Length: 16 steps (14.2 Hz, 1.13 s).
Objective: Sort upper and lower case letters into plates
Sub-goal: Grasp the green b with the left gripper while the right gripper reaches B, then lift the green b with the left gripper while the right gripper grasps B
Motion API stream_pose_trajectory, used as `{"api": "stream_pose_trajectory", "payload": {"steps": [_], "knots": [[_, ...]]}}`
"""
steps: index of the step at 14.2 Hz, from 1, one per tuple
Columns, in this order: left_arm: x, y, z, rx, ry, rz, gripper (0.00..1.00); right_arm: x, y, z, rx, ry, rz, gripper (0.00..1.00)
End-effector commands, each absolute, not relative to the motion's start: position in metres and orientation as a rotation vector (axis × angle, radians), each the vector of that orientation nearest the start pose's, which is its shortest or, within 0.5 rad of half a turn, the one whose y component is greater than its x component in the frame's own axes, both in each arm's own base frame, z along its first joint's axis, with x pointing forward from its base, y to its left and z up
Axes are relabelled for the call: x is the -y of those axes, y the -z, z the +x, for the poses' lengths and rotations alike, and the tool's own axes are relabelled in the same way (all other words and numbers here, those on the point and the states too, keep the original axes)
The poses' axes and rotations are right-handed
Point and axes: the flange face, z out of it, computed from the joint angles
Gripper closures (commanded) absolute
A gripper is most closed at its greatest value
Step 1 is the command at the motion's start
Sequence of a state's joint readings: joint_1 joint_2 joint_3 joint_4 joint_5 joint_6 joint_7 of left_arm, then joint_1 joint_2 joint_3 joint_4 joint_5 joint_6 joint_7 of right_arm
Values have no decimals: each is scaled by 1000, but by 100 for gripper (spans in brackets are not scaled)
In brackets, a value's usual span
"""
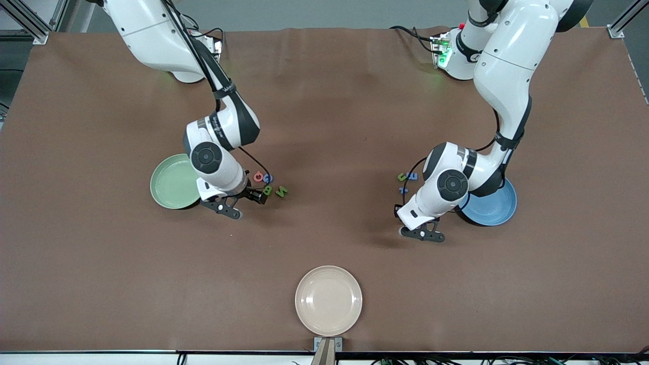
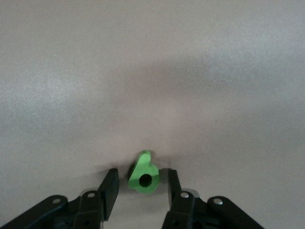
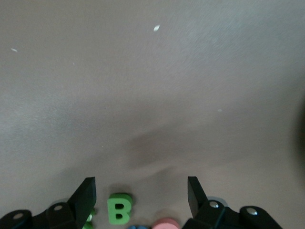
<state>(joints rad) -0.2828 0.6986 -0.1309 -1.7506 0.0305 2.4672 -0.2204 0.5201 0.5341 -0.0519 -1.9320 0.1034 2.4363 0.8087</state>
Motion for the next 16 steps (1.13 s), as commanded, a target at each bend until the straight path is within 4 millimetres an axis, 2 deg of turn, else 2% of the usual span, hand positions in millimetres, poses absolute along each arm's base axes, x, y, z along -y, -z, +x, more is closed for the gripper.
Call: {"api": "stream_pose_trajectory", "payload": {"steps": [1, 4, 7, 8, 10, 11, 13, 15, 16], "knots": [[264, -175, 618, -281, 36, -3197, 61, -303, -192, 544, -685, -45, -3044, 15], [264, -175, 618, -273, 36, -3197, 70, -311, -177, 538, -674, -42, -3051, 17], [264, -176, 617, -256, 32, -3196, 78, -321, -175, 530, -659, -52, -3060, 18], [266, -179, 616, -259, 27, -3194, 83, -325, -174, 526, -662, -55, -3062, 18], [261, -185, 618, -249, 10, -3188, 85, -329, -172, 521, -651, -62, -3069, 20], [257, -198, 618, -248, -18, -3180, 86, -329, -169, 519, -647, -67, -3075, 23], [244, -226, 616, -243, -121, -3145, 86, -330, -169, 514, -639, -76, -3082, 27], [211, -248, 617, -237, -207, -3120, 86, -328, -171, 512, -638, -81, -3086, 35], [194, -256, 615, -260, -252, -3109, 86, -327, -170, 511, -641, -85, -3087, 43]]}}
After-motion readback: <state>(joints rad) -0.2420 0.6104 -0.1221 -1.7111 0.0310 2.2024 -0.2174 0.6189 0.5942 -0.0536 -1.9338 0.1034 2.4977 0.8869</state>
